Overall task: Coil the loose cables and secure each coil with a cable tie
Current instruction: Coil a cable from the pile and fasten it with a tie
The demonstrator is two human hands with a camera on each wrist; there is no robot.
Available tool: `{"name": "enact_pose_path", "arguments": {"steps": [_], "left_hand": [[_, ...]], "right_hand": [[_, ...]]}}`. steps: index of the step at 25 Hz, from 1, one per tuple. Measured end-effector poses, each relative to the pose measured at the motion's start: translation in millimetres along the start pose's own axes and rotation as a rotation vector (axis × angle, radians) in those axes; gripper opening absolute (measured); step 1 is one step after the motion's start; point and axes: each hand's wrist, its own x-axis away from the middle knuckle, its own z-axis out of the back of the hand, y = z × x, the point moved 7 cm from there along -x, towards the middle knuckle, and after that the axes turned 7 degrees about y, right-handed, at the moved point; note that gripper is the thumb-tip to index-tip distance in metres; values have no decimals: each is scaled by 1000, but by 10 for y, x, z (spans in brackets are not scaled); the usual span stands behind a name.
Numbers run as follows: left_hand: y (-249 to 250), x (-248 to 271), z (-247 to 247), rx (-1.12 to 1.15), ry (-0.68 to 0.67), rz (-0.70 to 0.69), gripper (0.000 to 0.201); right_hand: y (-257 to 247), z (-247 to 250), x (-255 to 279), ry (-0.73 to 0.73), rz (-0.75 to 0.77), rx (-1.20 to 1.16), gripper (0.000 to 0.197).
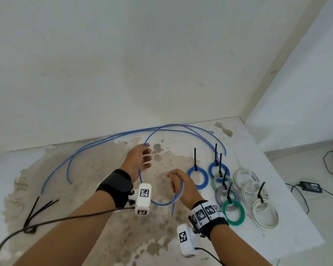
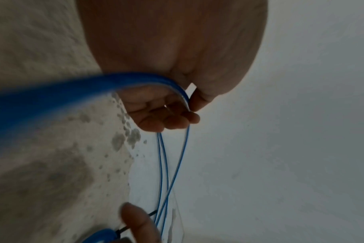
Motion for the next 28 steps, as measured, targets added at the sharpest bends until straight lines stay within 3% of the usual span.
{"name": "enact_pose_path", "arguments": {"steps": [4,7,10,14,15,17,19,22,26,28], "left_hand": [[-58,354,455,-78,69,-64,19],[-152,512,885,5,205,-108,21],[-333,507,1229,-30,273,-62,22],[-620,418,1596,-676,257,91,54],[-611,449,1630,-767,256,58,59],[-453,588,1515,-766,171,-163,48],[-317,831,1275,-557,-35,-316,44],[-233,1089,1043,-410,-263,-399,50],[-276,1142,1143,-578,-237,-612,17],[-343,1095,1266,-616,-174,-636,29]], "right_hand": [[-318,10,-34,30,75,2,25],[-492,-213,-43,-34,114,22,18],[-550,-451,-13,-92,114,124,14],[-506,-619,2,-111,-25,216,5],[-517,-650,10,-103,-45,210,6],[-537,-705,47,-84,-66,218,8],[-546,-761,92,-75,-79,241,14],[-582,-811,153,-19,-153,205,24],[-751,-766,184,117,-288,-152,15],[-822,-757,220,165,-356,-358,15]]}}
